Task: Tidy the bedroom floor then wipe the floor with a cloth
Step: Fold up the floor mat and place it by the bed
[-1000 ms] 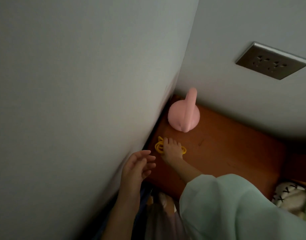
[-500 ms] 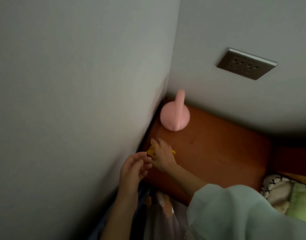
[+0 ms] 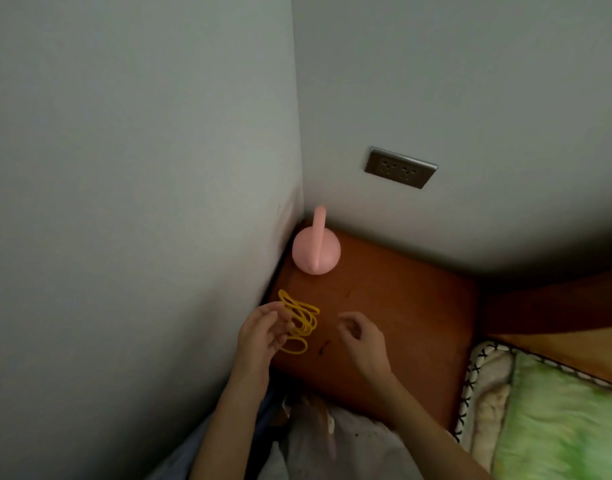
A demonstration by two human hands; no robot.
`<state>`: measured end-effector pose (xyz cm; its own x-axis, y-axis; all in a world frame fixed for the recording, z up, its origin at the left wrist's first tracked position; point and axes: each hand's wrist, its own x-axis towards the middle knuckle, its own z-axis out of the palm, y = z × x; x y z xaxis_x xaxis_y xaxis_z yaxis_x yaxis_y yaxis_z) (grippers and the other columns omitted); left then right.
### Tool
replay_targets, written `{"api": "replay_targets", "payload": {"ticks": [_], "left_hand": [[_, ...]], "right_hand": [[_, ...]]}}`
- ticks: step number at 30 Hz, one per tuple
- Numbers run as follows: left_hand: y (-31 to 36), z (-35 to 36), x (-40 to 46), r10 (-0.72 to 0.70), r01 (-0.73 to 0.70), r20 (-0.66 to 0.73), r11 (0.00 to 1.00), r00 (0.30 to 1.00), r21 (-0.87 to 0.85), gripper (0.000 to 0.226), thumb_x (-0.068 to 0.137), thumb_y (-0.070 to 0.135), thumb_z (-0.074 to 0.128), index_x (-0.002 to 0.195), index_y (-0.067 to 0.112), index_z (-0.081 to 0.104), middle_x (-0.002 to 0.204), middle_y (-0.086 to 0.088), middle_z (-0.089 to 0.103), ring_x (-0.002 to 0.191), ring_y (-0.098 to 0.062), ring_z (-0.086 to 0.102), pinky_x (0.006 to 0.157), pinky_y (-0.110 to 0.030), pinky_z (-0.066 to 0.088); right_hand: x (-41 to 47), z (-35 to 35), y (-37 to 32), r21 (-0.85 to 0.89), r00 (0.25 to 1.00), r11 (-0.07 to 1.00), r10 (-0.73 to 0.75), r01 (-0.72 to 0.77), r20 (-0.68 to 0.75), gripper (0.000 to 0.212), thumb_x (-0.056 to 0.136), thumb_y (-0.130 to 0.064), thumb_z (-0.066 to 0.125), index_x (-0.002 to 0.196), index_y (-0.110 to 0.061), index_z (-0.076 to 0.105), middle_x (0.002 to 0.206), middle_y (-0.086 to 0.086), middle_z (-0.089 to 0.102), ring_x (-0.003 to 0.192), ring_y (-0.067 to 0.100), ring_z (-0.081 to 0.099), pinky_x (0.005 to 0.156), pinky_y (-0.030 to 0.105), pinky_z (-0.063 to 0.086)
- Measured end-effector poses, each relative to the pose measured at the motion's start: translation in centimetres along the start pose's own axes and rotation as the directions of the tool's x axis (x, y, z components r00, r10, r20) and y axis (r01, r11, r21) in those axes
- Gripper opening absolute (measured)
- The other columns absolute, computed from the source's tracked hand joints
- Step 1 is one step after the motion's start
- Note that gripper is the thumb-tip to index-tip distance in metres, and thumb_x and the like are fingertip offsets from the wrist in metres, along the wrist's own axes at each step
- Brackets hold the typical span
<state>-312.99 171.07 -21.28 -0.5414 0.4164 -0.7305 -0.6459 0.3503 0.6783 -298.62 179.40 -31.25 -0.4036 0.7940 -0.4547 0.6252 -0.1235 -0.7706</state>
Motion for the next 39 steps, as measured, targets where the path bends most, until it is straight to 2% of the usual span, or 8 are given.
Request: {"api": "replay_targets", "payload": {"ticks": [3,7,13,16,19,27,36,39], "left_hand": [[1.0,1.4,-1.6,0.013,-0.012,0.032,0.998,0.999,-0.054,0.022,0.095,0.004,0.040,0.092,0.014,0.059,0.086,-0.005,0.064,0.070,-0.012,0.061,0.063,-0.021,0.047],[3.2,3.7,-4.5,0.041,-0.015,0.099,0.969,0.994,-0.248,0.018,0.096,0.008,0.041,0.097,0.012,0.058,0.090,-0.007,0.064,0.082,-0.017,0.060,0.072,-0.026,0.045],[6.8,7.7,-9.0,0.182,-0.122,0.251,0.964,0.951,-0.235,0.020,0.096,0.015,0.041,0.100,0.013,0.061,0.098,-0.004,0.065,0.090,-0.017,0.060,0.077,-0.027,0.046],[8.4,9.9,-10.4,0.232,-0.165,0.304,0.959,0.924,-0.230,0.023,0.098,0.015,0.038,0.100,0.014,0.061,0.097,-0.004,0.065,0.089,-0.017,0.061,0.078,-0.029,0.046],[9.8,13.6,-12.3,0.252,-0.160,0.388,0.954,0.887,-0.253,0.026,0.098,0.014,0.034,0.097,0.013,0.060,0.093,-0.004,0.064,0.089,-0.016,0.059,0.079,-0.026,0.045],[10.3,21.8,-17.7,0.177,-0.163,0.749,0.982,0.638,-0.093,0.024,0.096,0.013,0.038,0.098,0.013,0.062,0.087,-0.001,0.068,0.077,-0.011,0.064,0.073,-0.024,0.046],[7.2,23.0,-19.9,-0.113,-0.145,0.861,0.967,0.496,0.210,0.020,0.096,0.015,0.043,0.101,0.014,0.062,0.089,-0.002,0.069,0.078,-0.012,0.064,0.058,-0.021,0.050],[5.8,22.9,-20.9,-0.204,-0.109,0.874,0.955,0.442,0.277,0.022,0.096,0.021,0.043,0.102,0.013,0.062,0.090,-0.004,0.070,0.085,-0.016,0.064,0.067,-0.027,0.051]], "right_hand": [[-0.9,-4.7,-3.1,0.113,1.000,0.993,-0.014,0.017,-0.027,0.018,0.088,-0.006,0.059,0.097,-0.022,0.062,0.082,-0.005,0.068,0.077,0.014,0.065,0.070,0.028,0.051],[-1.9,-11.3,-7.9,0.358,0.998,0.933,-0.026,0.047,-0.064,0.016,0.089,0.000,0.057,0.100,-0.010,0.062,0.080,-0.001,0.067,0.068,0.002,0.064,0.064,0.013,0.050],[-5.8,-20.3,-12.6,0.745,0.991,0.660,0.003,0.098,-0.133,0.015,0.093,-0.005,0.050,0.101,-0.010,0.062,0.083,0.003,0.066,0.073,0.013,0.063,0.073,0.024,0.049],[-8.9,-24.0,-13.4,0.864,0.985,0.476,-0.035,0.166,-0.170,0.013,0.092,-0.006,0.049,0.095,-0.010,0.062,0.077,0.001,0.068,0.070,0.012,0.065,0.066,0.022,0.052],[-11.6,-26.9,-13.0,0.888,0.969,0.395,-0.023,0.236,-0.247,0.014,0.091,-0.008,0.048,0.093,-0.010,0.062,0.073,0.001,0.069,0.065,0.011,0.066,0.059,0.019,0.053],[-19.6,-31.7,-11.0,0.808,0.820,0.292,0.117,0.511,-0.561,0.017,0.091,-0.010,0.045,0.092,-0.011,0.062,0.068,-0.001,0.069,0.058,0.008,0.064,0.054,0.017,0.051],[-28.2,-29.2,-7.8,0.717,0.635,0.288,0.335,0.635,-0.696,0.020,0.093,-0.014,0.045,0.096,-0.010,0.064,0.077,0.003,0.070,0.068,0.013,0.067,0.058,0.022,0.055],[-31.3,-26.6,-6.2,0.685,0.540,0.275,0.449,0.675,-0.712,0.018,0.090,-0.013,0.048,0.096,-0.010,0.064,0.078,0.004,0.070,0.068,0.014,0.067,0.057,0.022,0.054]]}}
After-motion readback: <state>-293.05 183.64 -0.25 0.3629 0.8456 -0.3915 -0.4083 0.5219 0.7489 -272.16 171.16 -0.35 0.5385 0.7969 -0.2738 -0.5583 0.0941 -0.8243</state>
